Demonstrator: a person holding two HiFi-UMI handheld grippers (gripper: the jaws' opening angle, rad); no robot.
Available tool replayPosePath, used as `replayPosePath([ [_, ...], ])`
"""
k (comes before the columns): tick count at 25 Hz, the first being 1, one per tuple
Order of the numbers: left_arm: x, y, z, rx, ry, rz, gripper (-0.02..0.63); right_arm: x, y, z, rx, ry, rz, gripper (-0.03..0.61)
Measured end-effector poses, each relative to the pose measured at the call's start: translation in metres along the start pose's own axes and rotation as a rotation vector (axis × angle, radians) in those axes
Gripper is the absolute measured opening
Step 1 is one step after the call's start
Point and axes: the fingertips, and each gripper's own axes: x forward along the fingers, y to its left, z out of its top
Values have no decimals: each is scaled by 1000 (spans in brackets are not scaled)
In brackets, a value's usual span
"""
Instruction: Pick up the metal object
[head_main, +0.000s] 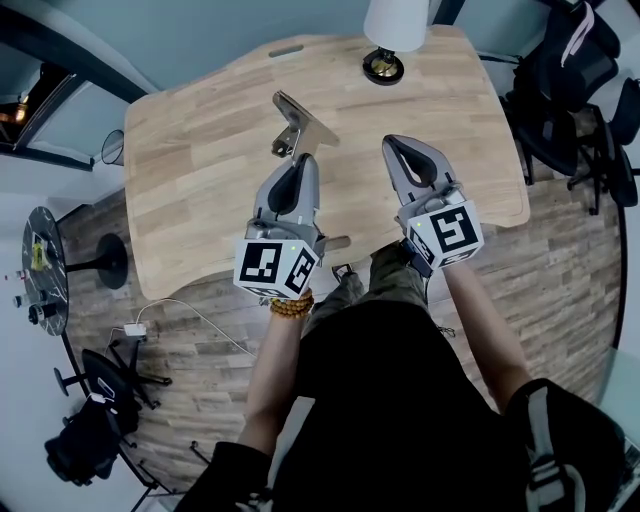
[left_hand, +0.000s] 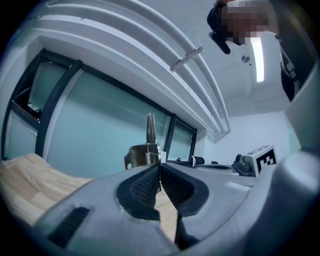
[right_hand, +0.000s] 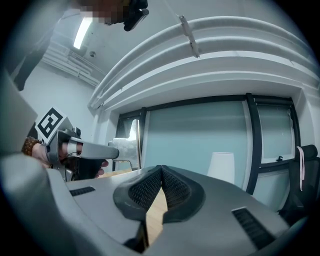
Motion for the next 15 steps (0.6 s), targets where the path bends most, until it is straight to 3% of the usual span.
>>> replayPosePath([
  [15,-10,-10,-4,267,20,65,20,-2,16,4,-15,-33,-1,5],
])
